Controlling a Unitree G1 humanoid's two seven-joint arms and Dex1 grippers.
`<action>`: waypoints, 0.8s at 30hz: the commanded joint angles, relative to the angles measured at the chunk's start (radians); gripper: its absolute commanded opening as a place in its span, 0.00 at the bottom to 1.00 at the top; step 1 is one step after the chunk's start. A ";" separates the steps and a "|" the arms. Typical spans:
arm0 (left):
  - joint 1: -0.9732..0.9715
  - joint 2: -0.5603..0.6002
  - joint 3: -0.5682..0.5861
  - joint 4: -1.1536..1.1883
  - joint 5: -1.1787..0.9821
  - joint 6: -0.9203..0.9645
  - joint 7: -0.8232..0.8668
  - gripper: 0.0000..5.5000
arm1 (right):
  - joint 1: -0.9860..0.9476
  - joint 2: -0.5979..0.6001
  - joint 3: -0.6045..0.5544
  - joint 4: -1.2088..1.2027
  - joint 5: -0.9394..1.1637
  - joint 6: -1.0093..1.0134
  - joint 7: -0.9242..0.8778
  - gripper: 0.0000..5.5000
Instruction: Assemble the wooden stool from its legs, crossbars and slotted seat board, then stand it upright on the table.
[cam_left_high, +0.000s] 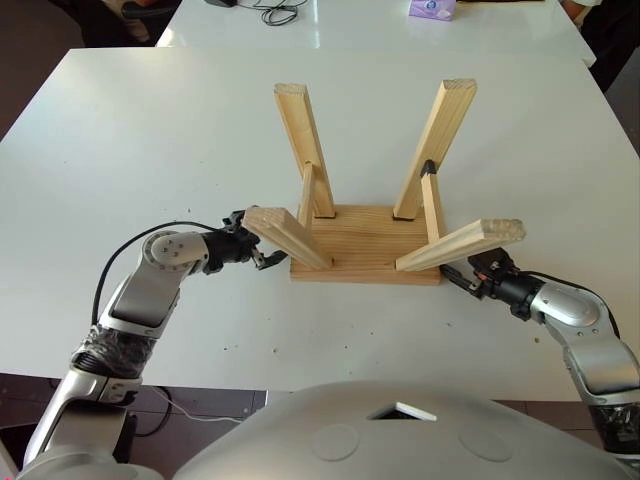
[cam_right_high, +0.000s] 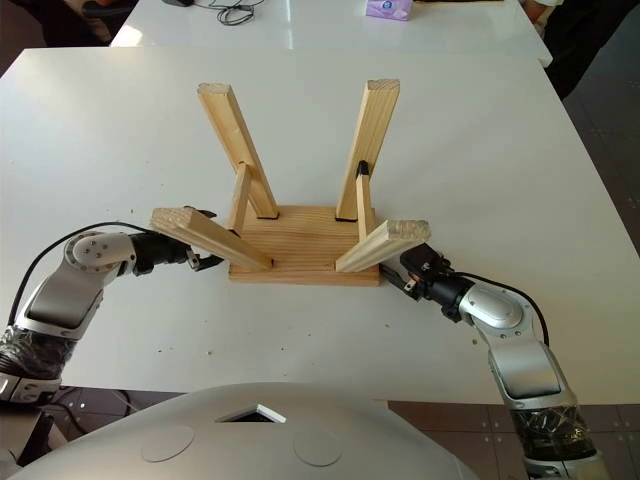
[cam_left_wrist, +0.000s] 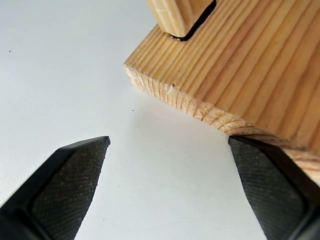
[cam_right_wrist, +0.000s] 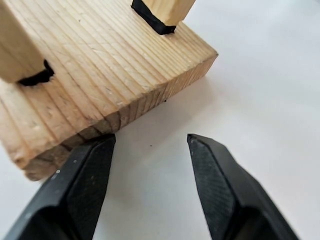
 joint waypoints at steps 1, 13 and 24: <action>0.026 0.014 -0.015 -0.036 -0.014 0.000 -0.046 0.81 | 0.023 -0.001 0.017 -0.016 -0.010 0.004 0.002 0.49; 0.023 0.045 0.098 0.023 -0.051 -0.001 -0.058 0.68 | 0.081 -0.029 -0.047 -0.030 0.008 -0.004 0.006 0.48; 0.152 0.096 0.111 -0.036 -0.057 -0.056 -0.121 0.65 | 0.105 -0.017 -0.065 -0.046 -0.005 0.012 -0.010 0.35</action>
